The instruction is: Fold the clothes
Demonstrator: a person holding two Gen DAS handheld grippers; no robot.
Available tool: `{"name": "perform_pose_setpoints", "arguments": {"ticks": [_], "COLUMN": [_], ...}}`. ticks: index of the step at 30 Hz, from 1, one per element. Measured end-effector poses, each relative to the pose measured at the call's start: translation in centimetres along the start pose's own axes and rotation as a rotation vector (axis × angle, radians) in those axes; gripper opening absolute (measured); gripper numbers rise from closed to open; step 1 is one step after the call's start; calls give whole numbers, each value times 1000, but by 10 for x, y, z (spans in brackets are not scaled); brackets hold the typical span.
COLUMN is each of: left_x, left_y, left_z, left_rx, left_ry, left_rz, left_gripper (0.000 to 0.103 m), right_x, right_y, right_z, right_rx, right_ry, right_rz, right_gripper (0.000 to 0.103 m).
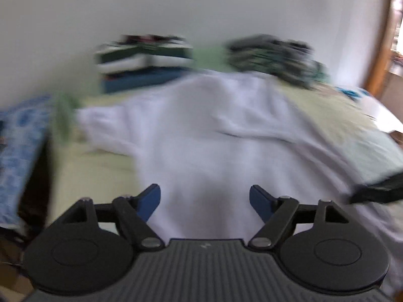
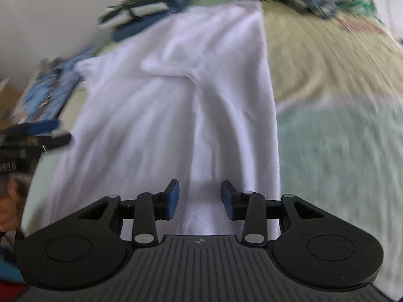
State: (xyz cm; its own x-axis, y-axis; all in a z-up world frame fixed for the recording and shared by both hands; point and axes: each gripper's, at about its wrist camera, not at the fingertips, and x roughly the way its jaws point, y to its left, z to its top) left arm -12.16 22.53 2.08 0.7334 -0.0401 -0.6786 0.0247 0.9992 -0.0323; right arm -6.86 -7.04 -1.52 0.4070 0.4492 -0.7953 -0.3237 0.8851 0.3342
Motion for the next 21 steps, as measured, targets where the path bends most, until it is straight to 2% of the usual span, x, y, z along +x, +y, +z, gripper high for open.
{"name": "perform_pose_setpoints", "arguments": {"ticks": [2,5,6,9,12,13,14,15,17,18,21], "left_x": [14,39,47,72,91,96,99,101,107,112,115], "left_y": [33,76,87,111,114,114,114,113,110,110,114], "left_z": [11,25,30,38,37,36,36,36,39,39,32], "left_rx": [-53,-212,-277,-471,-602,-635,-656,-658,-647,-654,-695], "left_ry": [-3,0,-2,27,58,51,43,38,33,34,11], "left_rz": [30,-2,-30,-81,-65,-65,-60,-53,-40,-37,-25], "left_gripper": [79,84,89,91,91,95,95,90,49,21,10], "right_x": [2,9,12,24,27,29,32,35,48,55,82], "right_y": [0,13,24,63,90,101,112,123,148,160,195], "right_z": [2,17,28,71,120,136,152,168,195,209,231], "right_rx": [68,86,28,-170,-276,-300,-321,-342,-382,-401,-438], "right_ry": [-17,-49,-57,-89,-133,-145,-156,-167,-170,-170,-149], "right_rz": [2,38,37,28,63,75,87,100,134,151,217], "right_gripper": [40,39,39,39,41,45,49,50,51,52,53]}}
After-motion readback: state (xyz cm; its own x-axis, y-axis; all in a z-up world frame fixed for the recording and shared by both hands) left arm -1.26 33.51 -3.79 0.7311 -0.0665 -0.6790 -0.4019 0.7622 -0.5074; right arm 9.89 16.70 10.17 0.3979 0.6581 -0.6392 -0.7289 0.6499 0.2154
